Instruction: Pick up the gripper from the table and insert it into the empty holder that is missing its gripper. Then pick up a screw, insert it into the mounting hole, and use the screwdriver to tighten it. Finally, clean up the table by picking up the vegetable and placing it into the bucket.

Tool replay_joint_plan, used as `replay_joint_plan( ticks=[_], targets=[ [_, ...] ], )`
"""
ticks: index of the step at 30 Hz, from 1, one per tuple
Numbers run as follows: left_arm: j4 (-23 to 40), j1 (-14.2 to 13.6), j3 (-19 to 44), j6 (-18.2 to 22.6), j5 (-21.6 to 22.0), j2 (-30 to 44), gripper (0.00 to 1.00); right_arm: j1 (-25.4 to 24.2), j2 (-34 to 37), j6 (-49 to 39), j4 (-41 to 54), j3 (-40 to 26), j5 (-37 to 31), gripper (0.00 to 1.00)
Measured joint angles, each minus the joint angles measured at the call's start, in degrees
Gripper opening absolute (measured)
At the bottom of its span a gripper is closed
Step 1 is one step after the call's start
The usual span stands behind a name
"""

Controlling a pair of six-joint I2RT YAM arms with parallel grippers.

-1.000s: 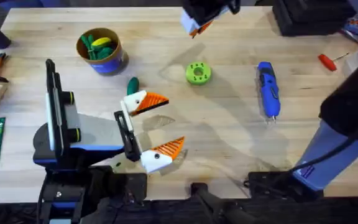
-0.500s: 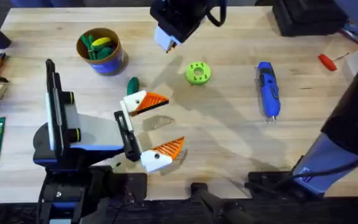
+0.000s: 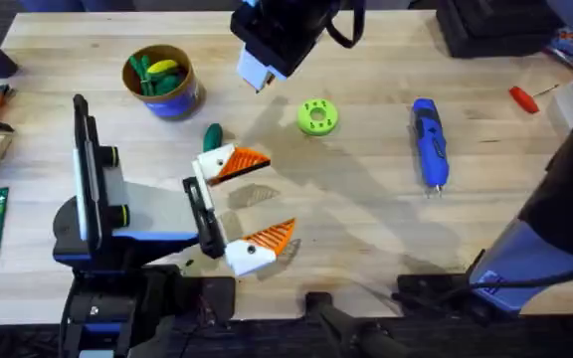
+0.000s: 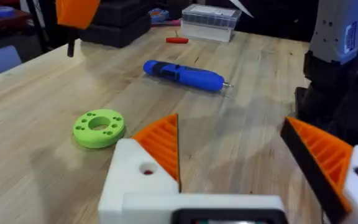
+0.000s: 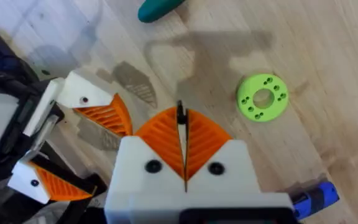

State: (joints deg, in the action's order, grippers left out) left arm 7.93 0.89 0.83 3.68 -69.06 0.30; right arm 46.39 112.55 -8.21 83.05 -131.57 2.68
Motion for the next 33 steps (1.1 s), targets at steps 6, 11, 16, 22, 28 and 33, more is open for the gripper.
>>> replay_joint_plan(
  ticks=[6, 11, 16, 22, 28, 33],
  targets=[
    [-0.01, 0.0, 0.01, 0.0, 0.0, 0.01, 0.986, 0.0, -1.5, -0.1, -0.42, 2.67, 0.0, 0.007],
    [-0.01, 0.0, 0.0, 0.0, 0.0, -0.01, 0.986, 0.45, -4.33, -0.24, -3.65, 7.72, 0.02, 0.007],
    [0.01, 0.0, 0.01, 0.0, 0.0, 0.01, 0.985, 2.08, -7.24, -0.44, -6.91, 12.64, -0.01, 0.007],
    [-0.01, 0.0, 0.01, 0.0, 0.0, 0.01, 0.985, 5.36, -8.74, -1.37, -10.56, 15.35, 0.2, 0.007],
    [-0.01, 0.0, 0.01, 0.0, 0.0, -0.01, 0.986, 7.42, -8.72, -4.55, -11.44, 15.78, 5.18, 0.007],
    [-0.01, 0.0, 0.01, 0.0, 0.0, 0.01, 0.986, 8.2, -8.72, -5.97, -11.28, 15.8, 6.23, 0.007]
  ],
)
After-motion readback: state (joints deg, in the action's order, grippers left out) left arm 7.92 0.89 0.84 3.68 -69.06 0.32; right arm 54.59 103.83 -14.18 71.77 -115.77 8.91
